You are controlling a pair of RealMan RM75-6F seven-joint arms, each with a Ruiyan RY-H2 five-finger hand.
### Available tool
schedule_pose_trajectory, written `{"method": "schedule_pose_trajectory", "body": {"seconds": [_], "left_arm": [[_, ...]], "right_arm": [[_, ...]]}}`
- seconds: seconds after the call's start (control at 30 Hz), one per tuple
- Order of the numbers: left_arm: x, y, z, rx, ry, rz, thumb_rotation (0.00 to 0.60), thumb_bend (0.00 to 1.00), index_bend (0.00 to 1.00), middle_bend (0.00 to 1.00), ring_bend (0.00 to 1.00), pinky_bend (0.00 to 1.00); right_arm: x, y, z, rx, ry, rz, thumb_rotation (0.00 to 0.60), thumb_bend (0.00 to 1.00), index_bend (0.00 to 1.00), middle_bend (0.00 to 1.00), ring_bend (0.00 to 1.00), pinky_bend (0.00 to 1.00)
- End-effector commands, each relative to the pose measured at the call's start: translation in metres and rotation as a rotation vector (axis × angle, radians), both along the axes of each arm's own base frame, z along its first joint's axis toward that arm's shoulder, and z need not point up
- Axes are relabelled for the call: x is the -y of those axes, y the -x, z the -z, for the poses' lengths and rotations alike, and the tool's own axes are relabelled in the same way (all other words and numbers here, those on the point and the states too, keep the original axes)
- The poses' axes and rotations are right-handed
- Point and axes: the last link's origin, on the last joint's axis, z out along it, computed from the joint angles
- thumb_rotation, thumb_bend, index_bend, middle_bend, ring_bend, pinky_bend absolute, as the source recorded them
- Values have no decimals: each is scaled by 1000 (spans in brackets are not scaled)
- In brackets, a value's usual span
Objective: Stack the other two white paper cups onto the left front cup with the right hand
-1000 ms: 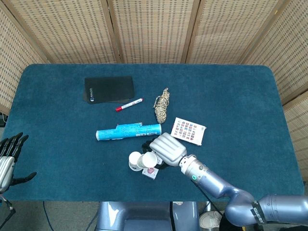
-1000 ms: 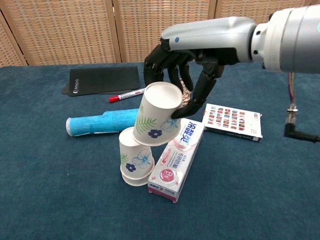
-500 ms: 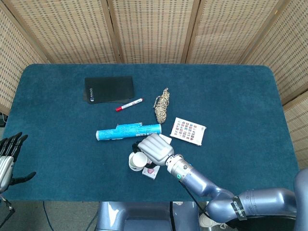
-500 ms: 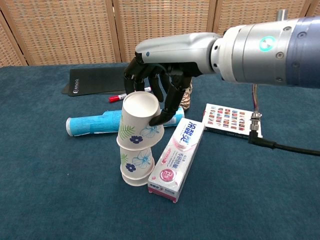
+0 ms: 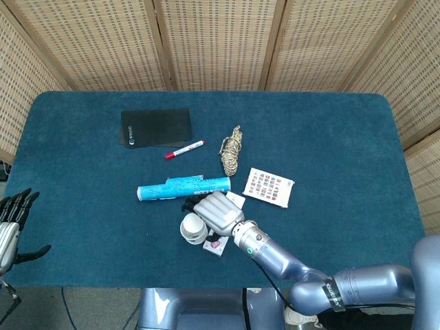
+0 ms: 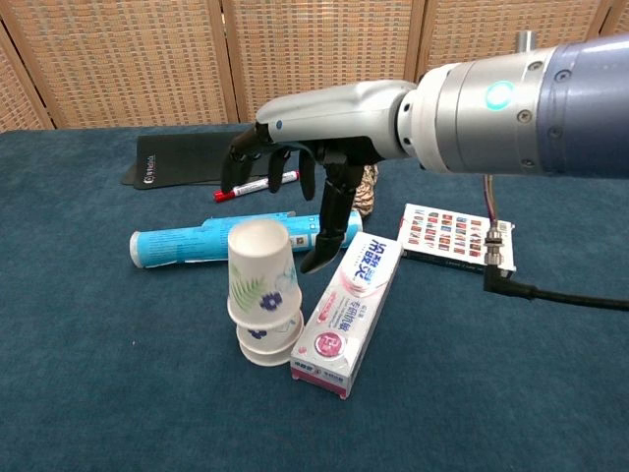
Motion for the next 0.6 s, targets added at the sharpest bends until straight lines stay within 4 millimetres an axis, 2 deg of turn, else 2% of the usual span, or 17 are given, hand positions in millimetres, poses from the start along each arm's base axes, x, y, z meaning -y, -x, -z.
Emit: {"method": "schedule_pose_trajectory", "body": {"seconds": [0.03, 0.3, 0.47, 0.6], "left_arm": [[0, 0, 0, 0, 0, 0, 600, 0, 0, 0, 0, 0], [0, 0, 0, 1, 0, 1, 600, 0, 0, 0, 0, 0], [1, 0, -1, 5, -6, 3, 600, 0, 0, 0, 0, 0], [3, 0, -3, 10, -13, 8, 600, 0, 0, 0, 0, 0]], "right_arm": [[-3, -2, 0, 1, -13, -8, 600, 26, 136, 96, 135, 247], [-3, 5, -5, -31, 30, -45, 600, 26, 148, 92, 114, 161], [-1, 22, -17, -63, 110, -86, 600, 3, 155, 92, 110, 128], [3, 50, -33, -86, 211, -134, 600, 0, 157, 79, 71, 34]]}}
